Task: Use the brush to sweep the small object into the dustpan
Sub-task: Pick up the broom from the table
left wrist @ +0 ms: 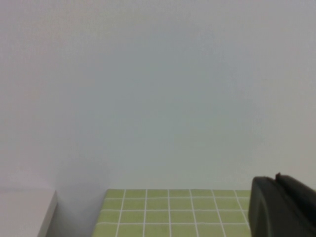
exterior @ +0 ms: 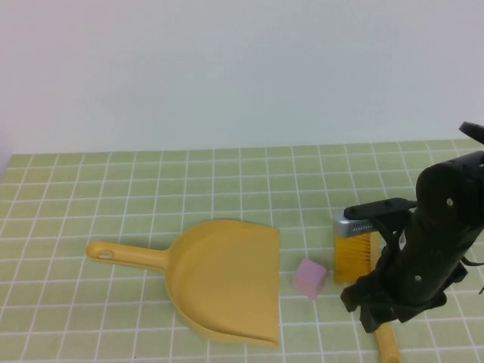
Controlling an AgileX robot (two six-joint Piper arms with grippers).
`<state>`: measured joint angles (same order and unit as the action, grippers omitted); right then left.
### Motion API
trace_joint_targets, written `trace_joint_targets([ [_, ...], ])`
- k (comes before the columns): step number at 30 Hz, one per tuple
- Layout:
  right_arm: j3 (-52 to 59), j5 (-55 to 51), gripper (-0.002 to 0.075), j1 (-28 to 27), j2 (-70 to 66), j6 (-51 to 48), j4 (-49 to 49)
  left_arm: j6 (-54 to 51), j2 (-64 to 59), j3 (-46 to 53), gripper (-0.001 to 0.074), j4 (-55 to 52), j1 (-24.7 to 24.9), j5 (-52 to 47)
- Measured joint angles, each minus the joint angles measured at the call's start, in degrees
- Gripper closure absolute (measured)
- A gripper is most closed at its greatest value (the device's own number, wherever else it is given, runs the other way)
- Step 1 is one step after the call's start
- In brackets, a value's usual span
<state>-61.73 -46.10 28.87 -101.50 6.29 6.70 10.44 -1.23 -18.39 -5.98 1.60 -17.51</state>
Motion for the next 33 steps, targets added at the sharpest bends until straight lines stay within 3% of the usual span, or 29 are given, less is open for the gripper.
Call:
trace_joint_targets([
  [19,-0.1,2.4,0.0316,0.7,-7.2,4.7,-3.7,0.0,0.0,0.0,0.0739,0.0,0.0,0.0],
  [22,-0.1,2.4,0.0361,0.7,-7.2,4.7,-4.3,0.0,0.0,0.0,0.0739,0.0,0.0,0.0],
  [27,-0.1,2.6,0.0512,0.7,-7.2,4.6,-5.2,0.0,0.0,0.0,0.0739,0.5,0.0,0.0],
  [33,-1.0,0.7,0.0538,0.7,-7.2,4.6,-6.7,0.0,0.0,0.0,0.0739,7.8,0.0,0.1],
])
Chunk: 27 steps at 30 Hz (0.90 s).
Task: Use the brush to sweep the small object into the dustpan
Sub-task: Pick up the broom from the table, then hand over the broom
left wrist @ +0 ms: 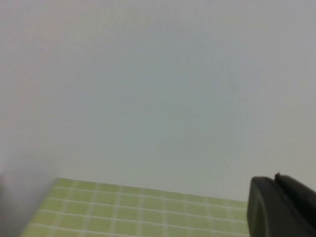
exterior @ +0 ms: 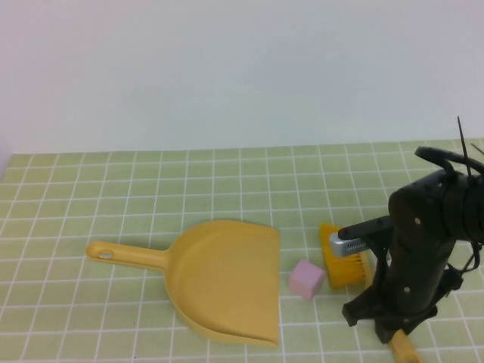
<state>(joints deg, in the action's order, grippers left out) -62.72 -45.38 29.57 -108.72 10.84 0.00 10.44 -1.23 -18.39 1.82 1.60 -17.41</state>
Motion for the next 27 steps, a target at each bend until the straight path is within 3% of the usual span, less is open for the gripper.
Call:
trace_joint_targets([
  [6,-6.3,-10.9,0.0539,0.0,1.6,0.0,-5.8,0.2,0.0,-1.8,0.0739,26.7,0.0,-3.4],
  [11,-13.0,-13.3,0.0539,0.0,8.6,-1.4,-7.2,-3.1,-0.9,-1.8,0.0712,42.1,0.0,-9.9],
  [14,-16.0,-12.7,0.0539,0.0,13.3,-5.0,-1.3,-6.5,-1.8,-1.8,0.059,52.1,0.0,-12.2],
  [17,-16.8,-12.6,0.0539,1.3,17.4,-11.5,6.1,-6.9,-2.9,-1.8,0.0347,60.3,0.0,-11.4],
  [20,-16.8,-13.6,0.0539,4.4,20.5,-13.3,10.2,-8.1,-4.6,-1.8,0.0158,64.1,0.0,-11.0],
  [23,-16.8,-13.1,0.0539,9.9,22.2,-13.4,13.4,-8.9,-7.1,-1.8,0.0087,64.7,0.0,-12.8],
  [27,-16.9,-9.0,0.0539,18.8,22.5,-13.2,14.4,-10.0,-10.5,-1.8,0.0073,64.9,0.0,-15.1],
])
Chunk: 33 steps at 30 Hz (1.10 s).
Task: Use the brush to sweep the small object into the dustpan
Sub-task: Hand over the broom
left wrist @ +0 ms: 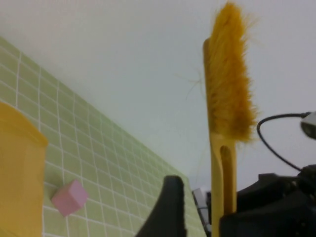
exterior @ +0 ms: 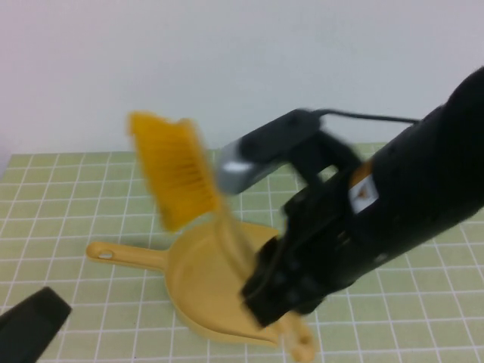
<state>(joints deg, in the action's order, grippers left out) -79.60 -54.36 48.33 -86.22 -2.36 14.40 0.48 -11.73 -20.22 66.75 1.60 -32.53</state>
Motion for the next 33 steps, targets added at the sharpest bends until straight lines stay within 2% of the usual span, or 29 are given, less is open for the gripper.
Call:
trace_joint_targets([
  [3,-0.1,4.9,0.0539,5.7,-0.8,1.4,0.1,-4.8,-2.3,0.0,0.0073,1.9,0.0,-0.9],
  [6,-0.4,7.4,0.0539,8.5,-2.2,2.4,0.1,-8.0,-3.7,0.0,0.0073,4.4,0.0,-0.9],
  [21,-11.8,5.5,0.0539,13.0,-9.0,2.4,1.9,-14.5,-6.3,0.0,0.0071,6.6,0.0,0.7],
  [33,-15.0,5.7,0.054,16.5,-13.2,-2.1,2.6,-13.6,-7.6,0.0,0.0087,6.7,0.0,-0.2],
])
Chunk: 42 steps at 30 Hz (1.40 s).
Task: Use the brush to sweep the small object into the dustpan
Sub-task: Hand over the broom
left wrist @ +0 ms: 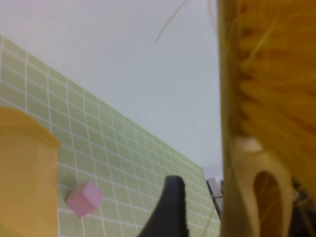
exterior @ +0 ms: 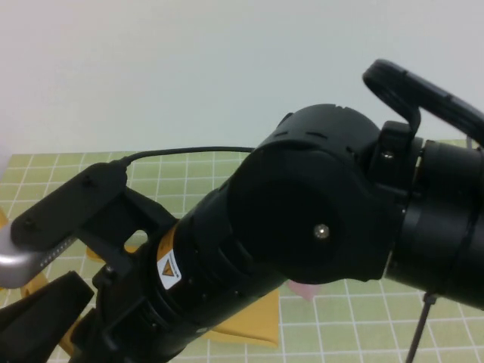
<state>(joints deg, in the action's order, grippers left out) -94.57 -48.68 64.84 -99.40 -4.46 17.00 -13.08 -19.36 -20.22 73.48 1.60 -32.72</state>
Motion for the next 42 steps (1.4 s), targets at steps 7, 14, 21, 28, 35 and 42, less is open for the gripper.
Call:
trace_joint_targets([
  [7,-0.1,0.6,0.054,0.0,-0.1,-3.8,0.5,1.4,-1.6,0.0,0.0368,0.0,0.0,-1.1],
  [14,-0.1,0.7,0.054,-0.1,-0.1,-8.3,1.7,1.1,-1.6,0.0,0.0582,-0.7,0.0,-1.1],
  [21,-0.4,0.6,0.0488,-0.6,-2.6,-11.7,6.1,1.0,-1.6,0.1,0.0582,-2.7,0.0,-1.0],
  [28,-0.1,0.2,0.0266,0.0,-4.3,-12.5,11.5,0.8,-1.6,0.0,0.0583,0.1,0.1,-1.9],
  [35,-0.1,-2.6,0.0237,-1.4,-1.7,-9.7,11.7,-0.9,-2.3,-0.1,0.0584,0.6,0.1,-2.4],
  [42,-0.1,-11.3,0.0235,-6.1,1.4,-8.5,13.6,-5.4,-7.3,-0.8,0.0584,0.3,0.1,-4.6],
])
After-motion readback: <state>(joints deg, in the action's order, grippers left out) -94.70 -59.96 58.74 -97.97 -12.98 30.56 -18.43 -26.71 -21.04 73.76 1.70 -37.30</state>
